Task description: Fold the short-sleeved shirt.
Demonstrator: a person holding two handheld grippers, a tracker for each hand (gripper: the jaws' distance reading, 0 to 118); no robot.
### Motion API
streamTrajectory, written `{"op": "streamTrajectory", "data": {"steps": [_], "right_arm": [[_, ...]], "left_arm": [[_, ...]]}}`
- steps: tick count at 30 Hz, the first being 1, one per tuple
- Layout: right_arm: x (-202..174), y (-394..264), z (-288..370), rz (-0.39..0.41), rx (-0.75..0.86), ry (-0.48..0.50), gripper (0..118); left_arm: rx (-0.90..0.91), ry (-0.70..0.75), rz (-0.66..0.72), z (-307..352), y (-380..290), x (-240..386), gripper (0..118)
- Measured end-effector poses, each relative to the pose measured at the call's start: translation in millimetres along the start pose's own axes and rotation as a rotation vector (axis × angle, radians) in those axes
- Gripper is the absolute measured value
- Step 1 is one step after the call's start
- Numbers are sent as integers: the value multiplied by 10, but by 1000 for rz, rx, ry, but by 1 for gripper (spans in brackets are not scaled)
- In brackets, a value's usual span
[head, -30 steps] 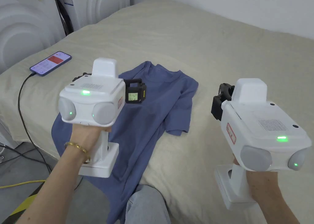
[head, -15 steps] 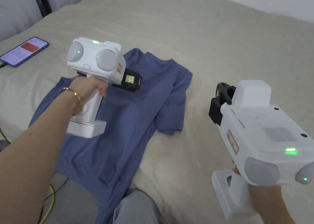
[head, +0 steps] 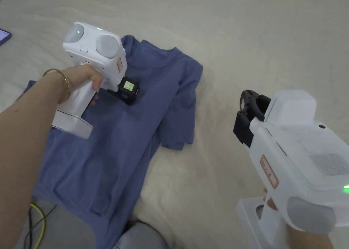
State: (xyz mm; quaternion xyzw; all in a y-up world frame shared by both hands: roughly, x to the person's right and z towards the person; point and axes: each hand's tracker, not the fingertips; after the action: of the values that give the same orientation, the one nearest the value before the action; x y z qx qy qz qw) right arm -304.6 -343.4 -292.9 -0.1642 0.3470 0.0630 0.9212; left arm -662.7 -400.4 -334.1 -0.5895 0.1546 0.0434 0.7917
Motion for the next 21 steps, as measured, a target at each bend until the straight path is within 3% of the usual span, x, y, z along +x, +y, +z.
{"op": "streamTrajectory", "data": {"steps": [1,4,6,10,21], "right_arm": [[8,-4,-11,0,-2,0,0],[13,-18,-32,1,-8,1,0],[12,-27,-49,-5,-11,5,0],[-16,-51,-56,-19,-13,12,0],[-44,10,79,-39,-2,21,0]], "left_arm": [[-4,-6,-2,-29,-7,10,97],[-6,-48,31,-12,-7,-18,88],[7,-103,33,70,-26,-31,71],[12,-36,2,106,-77,-15,0],[182,-44,225,526,-318,-95,0]]}}
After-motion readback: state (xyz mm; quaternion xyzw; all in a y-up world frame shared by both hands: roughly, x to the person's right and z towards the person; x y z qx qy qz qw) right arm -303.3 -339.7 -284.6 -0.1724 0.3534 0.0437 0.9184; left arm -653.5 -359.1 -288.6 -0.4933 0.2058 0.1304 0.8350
